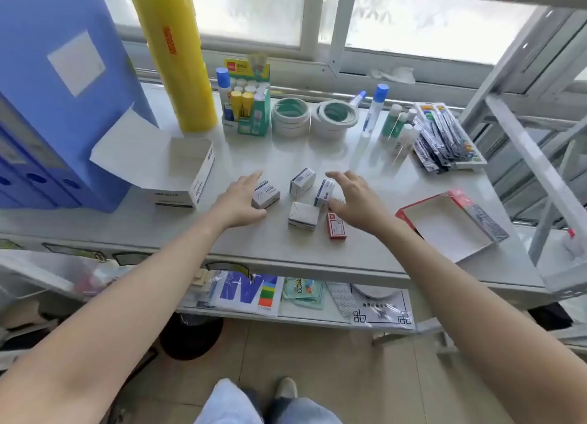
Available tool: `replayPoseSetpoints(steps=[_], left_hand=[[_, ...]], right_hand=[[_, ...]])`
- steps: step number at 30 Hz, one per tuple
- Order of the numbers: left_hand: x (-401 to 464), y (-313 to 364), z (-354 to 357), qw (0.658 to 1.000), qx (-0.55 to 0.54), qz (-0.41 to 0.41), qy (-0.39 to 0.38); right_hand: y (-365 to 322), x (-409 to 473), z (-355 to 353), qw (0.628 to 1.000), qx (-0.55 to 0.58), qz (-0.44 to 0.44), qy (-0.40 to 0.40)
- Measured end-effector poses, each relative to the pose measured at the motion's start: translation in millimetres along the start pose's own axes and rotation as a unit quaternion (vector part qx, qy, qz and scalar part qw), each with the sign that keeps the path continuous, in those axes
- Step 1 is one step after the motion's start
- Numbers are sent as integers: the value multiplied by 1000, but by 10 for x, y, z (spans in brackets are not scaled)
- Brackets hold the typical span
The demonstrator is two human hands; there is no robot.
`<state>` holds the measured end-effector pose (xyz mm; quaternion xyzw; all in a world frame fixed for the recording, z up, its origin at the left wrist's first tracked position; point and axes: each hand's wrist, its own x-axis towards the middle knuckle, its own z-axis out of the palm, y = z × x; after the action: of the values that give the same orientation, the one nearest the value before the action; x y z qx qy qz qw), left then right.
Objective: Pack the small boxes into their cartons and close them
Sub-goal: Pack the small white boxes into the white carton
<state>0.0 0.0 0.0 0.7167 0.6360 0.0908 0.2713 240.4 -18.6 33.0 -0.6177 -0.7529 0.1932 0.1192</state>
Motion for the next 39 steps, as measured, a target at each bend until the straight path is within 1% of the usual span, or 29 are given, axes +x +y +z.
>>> replayPoseSetpoints(steps=[3,6,9,11,14,17,20,23,25,29,33,36,39], left_hand=[[74,35,-19,1000,21,12,-17],[136,38,-37,997,36,6,-73],[142,9,-58,991,21,10,-130],[139,-8,-72,989,16,23,-143],[130,-25,-71,992,-19,49,-119],[113,-27,-53,995,-54,65,-52],[79,39,-81,993,-98,59,7],[69,131,-86,986,-144,66,42],[65,200,-64,979,-184,72,50],[77,337,3,965,-244,83,53],[103,406,59,952,-299,65,31],[122,408,80,951,-304,47,28],[108,419,89,958,-282,51,29]], right_hand=[[18,79,48,1000,11,17,0],[9,150,91,999,18,26,-18],[-7,221,130,999,-15,23,-37],[-19,255,154,998,-40,29,-42],[-21,302,159,997,-47,40,-44],[-3,331,157,999,-20,32,-36],[0,327,130,999,32,21,9],[-20,310,86,990,127,18,55],[-46,279,62,977,196,15,77],[-93,201,43,956,279,6,92],[-108,138,7,944,320,9,79],[-84,110,-16,935,345,19,82],[-67,105,-52,922,379,37,72]])
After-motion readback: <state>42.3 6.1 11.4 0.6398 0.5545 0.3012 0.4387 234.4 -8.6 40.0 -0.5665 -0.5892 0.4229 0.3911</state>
